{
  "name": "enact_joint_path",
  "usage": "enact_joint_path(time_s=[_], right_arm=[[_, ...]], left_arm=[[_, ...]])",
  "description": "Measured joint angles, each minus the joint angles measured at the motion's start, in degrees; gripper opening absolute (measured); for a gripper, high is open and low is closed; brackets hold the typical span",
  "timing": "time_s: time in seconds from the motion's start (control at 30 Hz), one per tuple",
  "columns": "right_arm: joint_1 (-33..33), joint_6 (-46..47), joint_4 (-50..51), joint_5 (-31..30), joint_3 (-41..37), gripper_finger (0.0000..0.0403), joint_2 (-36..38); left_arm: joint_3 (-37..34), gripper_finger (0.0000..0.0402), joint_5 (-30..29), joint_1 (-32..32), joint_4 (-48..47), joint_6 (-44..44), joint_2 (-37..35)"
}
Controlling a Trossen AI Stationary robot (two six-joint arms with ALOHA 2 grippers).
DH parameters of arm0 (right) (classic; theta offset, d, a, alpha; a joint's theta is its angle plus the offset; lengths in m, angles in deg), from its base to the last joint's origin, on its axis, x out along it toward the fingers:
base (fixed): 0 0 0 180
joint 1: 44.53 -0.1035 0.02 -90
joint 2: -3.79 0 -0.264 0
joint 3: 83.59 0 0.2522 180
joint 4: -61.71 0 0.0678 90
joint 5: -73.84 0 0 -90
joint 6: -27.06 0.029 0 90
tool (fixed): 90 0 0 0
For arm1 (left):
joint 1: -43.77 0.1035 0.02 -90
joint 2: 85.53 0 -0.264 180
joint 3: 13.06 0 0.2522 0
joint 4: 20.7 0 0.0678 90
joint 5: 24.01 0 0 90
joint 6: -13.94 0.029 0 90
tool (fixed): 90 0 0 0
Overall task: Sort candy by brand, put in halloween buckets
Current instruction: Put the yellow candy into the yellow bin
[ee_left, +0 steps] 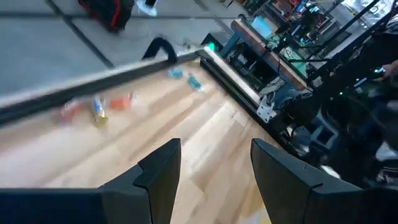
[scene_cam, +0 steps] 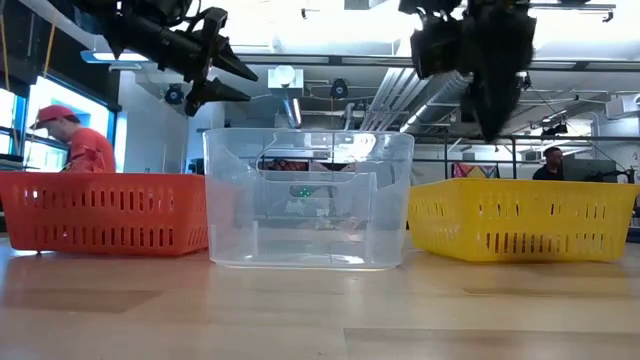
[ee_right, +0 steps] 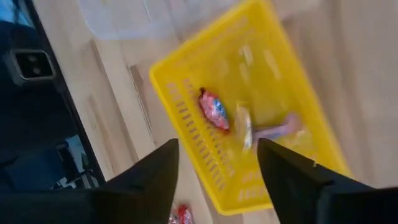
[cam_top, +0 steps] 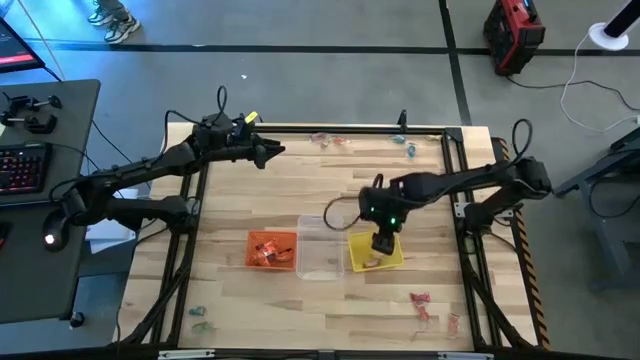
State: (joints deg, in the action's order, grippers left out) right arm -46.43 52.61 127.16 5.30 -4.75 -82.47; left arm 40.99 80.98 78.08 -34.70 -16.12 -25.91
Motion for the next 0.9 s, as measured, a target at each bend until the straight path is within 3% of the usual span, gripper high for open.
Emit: enact_joint_path(time_s=[0.1, 0.17, 0.27, 0.4, 0.8, 0.9], right_arm=[[4.09, -2.2, -0.09, -2.23, 2.2, 0.0233, 2.24], [7.49, -3.54, -0.5, -5.59, 3.41, 0.0235, 3.36], [13.02, -5.38, -1.04, -9.01, 4.64, 0.0236, 3.97], [20.01, -6.06, -2.57, -10.29, 4.88, 0.0236, 4.02], [41.24, 9.58, -4.63, -36.74, 4.04, 0.0236, 2.41], [46.98, 12.48, -5.08, -39.11, 2.58, 0.0225, -0.69]], left_arm=[[6.9, 0.0176, -1.3, 1.33, -15.4, 0.61, 1.62], [12.06, 0.0167, -6.17, 2.38, -27.91, 6.6, 4.2], [16.68, 0.0155, -13.4, 4.02, -37.3, 12.15, 8.51], [17.71, 0.0148, -14.02, 6.19, -40.13, 9.75, 12.49], [13.45, 0.0147, -14.22, 6.88, -39.37, 8.2, 14.25], [12.13, 0.0147, -14.22, 6.99, -38.57, 8.2, 14.22]])
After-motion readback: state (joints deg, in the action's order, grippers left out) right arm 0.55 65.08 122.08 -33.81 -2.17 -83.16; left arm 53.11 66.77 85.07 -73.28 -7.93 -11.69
